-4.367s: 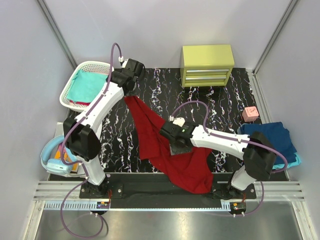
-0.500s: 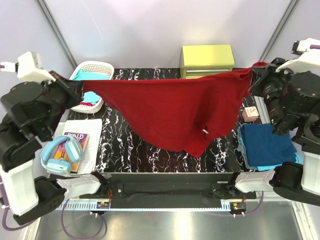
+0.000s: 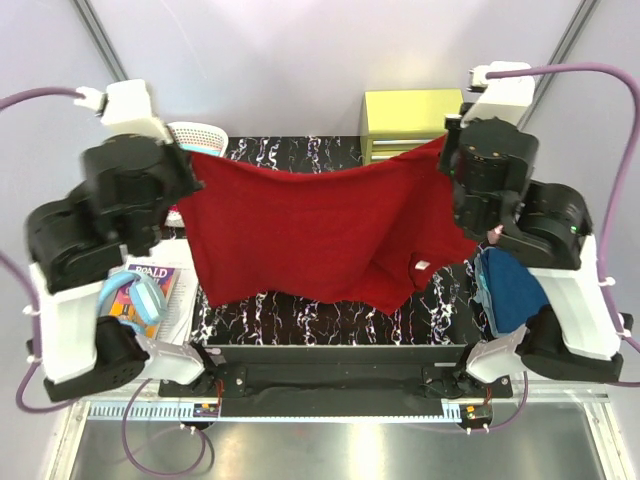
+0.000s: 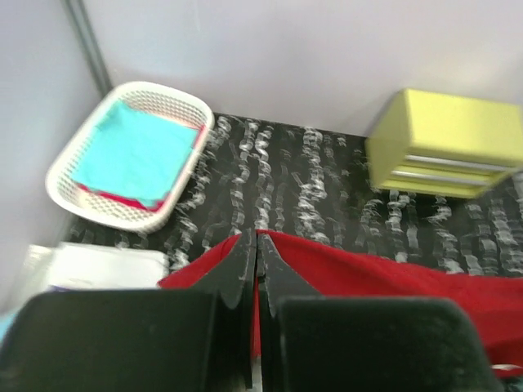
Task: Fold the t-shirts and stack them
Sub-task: Flatten out the tshirt
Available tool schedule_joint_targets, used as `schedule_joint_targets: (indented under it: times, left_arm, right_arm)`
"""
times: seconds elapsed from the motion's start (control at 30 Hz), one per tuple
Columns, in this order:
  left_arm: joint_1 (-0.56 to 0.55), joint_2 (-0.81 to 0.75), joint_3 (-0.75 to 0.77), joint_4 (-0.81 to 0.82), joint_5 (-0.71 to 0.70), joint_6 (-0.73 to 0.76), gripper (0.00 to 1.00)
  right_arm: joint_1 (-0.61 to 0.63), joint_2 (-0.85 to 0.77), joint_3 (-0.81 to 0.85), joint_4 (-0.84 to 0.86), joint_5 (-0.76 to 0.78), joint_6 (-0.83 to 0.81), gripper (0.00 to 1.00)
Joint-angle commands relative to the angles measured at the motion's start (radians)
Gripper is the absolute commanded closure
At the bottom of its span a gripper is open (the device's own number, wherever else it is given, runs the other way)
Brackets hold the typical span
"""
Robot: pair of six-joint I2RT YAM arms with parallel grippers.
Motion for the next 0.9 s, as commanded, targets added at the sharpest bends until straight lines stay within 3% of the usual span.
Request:
schedule_joint_targets:
  times: [0.0, 0.1, 0.17, 0.2, 0.23, 0.3, 0.33, 0.37, 0.43, 0.5, 0.53, 0.7, 0.77, 0.87]
  left_arm:
    - [-0.108, 0.061, 0.041, 0.142, -0.325, 0.219, 1.0]
    - [-0.161, 0.085, 0.056, 0.264, -0.414, 0.333, 1.0]
    - [-0.215, 0.096, 0.063, 0.426, -0.498, 0.499, 1.0]
    - [-0.279, 0.095, 0.005, 0.556, -0.623, 0.623, 1.0]
    - [-0.302, 0.087, -0.061, 1.034, -0.667, 1.048, 1.0]
    - [-0.379, 0.102, -0.205, 1.849, -0.686, 1.678, 1.0]
    - [-0.392, 0.146, -0.135, 2.148, -0.693, 1.937, 1.0]
    - [-0.404, 0.154, -0.107, 2.033, -0.695, 1.837, 1.0]
    - [-0.427, 0.151, -0.024, 1.545, -0.701, 1.447, 1.0]
    - [-0.456, 0.15, -0.069, 1.717, -0.723, 1.59, 1.0]
    - [-0.465, 0.159, -0.062, 1.924, -0.726, 1.769, 1.0]
    - [-0.536, 0.211, 0.067, 1.857, -0.744, 1.771, 1.0]
    - [-0.553, 0.211, 0.078, 1.829, -0.75, 1.755, 1.0]
    - [-0.583, 0.208, 0.085, 1.809, -0.763, 1.757, 1.0]
  right_arm:
    - [0.028, 0.019, 0.075, 0.203, 0.125, -0.19, 1.0]
    - [0.051, 0.052, 0.126, 0.275, 0.145, -0.236, 1.0]
    - [0.08, 0.069, 0.15, 0.328, 0.156, -0.28, 1.0]
    - [0.093, 0.07, 0.152, 0.356, 0.176, -0.332, 1.0]
    - [0.105, 0.075, 0.153, 0.387, 0.186, -0.361, 1.0]
    - [0.143, 0.086, 0.155, 0.479, 0.214, -0.42, 1.0]
    - [0.153, 0.089, 0.156, 0.505, 0.219, -0.463, 1.0]
    - [0.162, 0.093, 0.161, 0.537, 0.223, -0.477, 1.0]
    - [0.19, 0.096, 0.166, 0.576, 0.239, -0.536, 1.0]
    - [0.208, 0.096, 0.16, 0.664, 0.254, -0.617, 1.0]
    - [0.226, 0.095, 0.155, 0.692, 0.257, -0.645, 1.0]
    - [0.292, 0.116, 0.127, 1.006, 0.288, -0.941, 1.0]
    - [0.332, 0.136, 0.117, 1.211, 0.297, -1.059, 1.0]
    - [0.372, 0.164, 0.121, 1.373, 0.311, -1.236, 1.0]
